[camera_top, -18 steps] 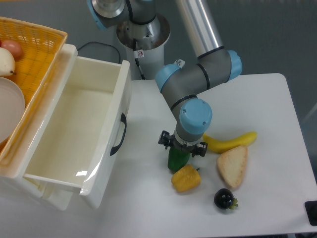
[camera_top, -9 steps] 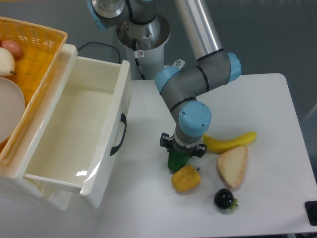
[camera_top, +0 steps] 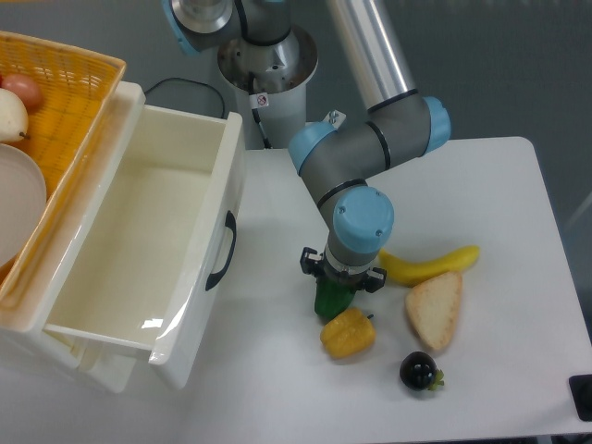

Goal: Pick up the green chilies
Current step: 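Lift the green bell pepper up off the table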

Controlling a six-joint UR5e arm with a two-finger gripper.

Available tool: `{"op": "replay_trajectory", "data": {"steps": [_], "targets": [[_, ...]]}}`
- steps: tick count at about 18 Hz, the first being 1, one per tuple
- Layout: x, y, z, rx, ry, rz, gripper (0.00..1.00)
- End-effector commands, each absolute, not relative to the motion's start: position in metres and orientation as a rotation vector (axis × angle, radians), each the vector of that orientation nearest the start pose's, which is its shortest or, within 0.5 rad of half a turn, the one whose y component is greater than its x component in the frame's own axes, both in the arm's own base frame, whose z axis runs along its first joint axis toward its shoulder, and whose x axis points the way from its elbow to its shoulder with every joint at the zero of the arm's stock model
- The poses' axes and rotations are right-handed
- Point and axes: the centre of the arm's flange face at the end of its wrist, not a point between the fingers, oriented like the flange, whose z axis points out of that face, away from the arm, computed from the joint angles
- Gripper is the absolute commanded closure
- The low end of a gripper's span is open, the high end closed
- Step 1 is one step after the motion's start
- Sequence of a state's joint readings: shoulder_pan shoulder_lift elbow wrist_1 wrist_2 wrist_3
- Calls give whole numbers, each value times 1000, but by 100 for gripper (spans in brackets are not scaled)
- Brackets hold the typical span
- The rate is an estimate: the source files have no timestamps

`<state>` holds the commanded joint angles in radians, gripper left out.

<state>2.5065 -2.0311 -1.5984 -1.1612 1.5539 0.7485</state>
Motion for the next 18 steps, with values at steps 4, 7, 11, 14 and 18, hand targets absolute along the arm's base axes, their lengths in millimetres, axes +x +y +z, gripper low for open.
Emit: {"op": "replay_trajectory", "data": {"steps": [4, 7, 11, 14, 18], "targets": [[-430, 474, 267, -3155, -268, -90, 80], [-442, 464, 287, -3154, -195, -75, 79], [-467, 446, 324, -3159, -18, -90, 79], [-486, 433, 348, -3149, 125, -75, 79], [-498, 419, 359, -3151, 261, -98, 79]]}}
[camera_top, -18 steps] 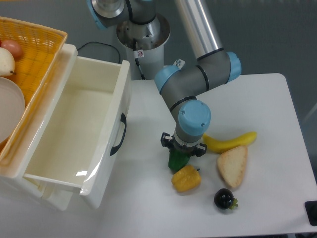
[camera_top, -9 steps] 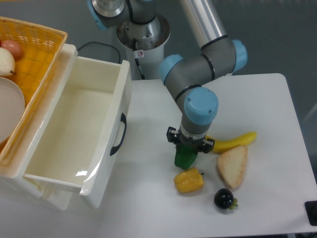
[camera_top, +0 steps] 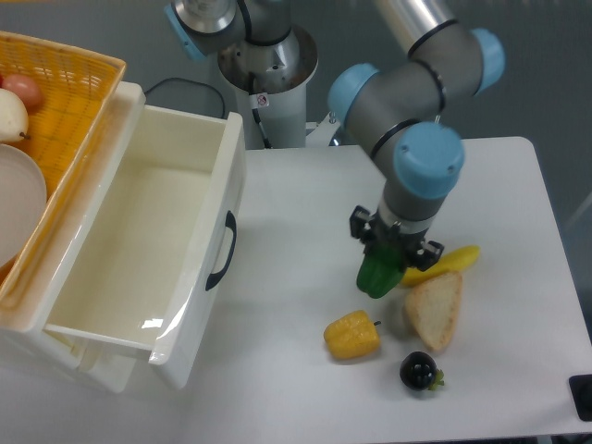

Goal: Pick up the green chilies
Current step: 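Lift the green bell pepper up off the table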

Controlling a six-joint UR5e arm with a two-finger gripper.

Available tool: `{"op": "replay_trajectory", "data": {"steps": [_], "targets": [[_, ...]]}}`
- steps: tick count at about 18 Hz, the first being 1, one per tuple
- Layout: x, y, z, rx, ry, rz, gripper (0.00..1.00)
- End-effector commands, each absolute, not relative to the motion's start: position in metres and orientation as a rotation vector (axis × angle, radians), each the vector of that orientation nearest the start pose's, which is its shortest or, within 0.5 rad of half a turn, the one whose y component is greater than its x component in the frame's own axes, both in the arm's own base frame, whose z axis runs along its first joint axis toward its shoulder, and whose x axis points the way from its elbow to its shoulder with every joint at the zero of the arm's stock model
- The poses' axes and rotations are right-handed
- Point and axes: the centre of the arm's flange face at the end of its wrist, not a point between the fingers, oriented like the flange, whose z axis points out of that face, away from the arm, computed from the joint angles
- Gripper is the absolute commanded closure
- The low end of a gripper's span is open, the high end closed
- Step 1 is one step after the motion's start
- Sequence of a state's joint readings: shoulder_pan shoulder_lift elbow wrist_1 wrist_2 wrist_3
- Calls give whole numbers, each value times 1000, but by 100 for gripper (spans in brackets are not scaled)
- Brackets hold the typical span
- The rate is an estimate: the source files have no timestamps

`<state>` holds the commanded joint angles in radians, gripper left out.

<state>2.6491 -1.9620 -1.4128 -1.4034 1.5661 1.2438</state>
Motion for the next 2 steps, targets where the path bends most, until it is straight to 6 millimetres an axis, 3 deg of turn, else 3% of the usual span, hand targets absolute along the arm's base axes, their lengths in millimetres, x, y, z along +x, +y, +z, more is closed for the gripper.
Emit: {"op": "replay_trajectory", "data": {"steps": [2], "targets": [[-498, 413, 362, -3173, 309, -101, 79]]}}
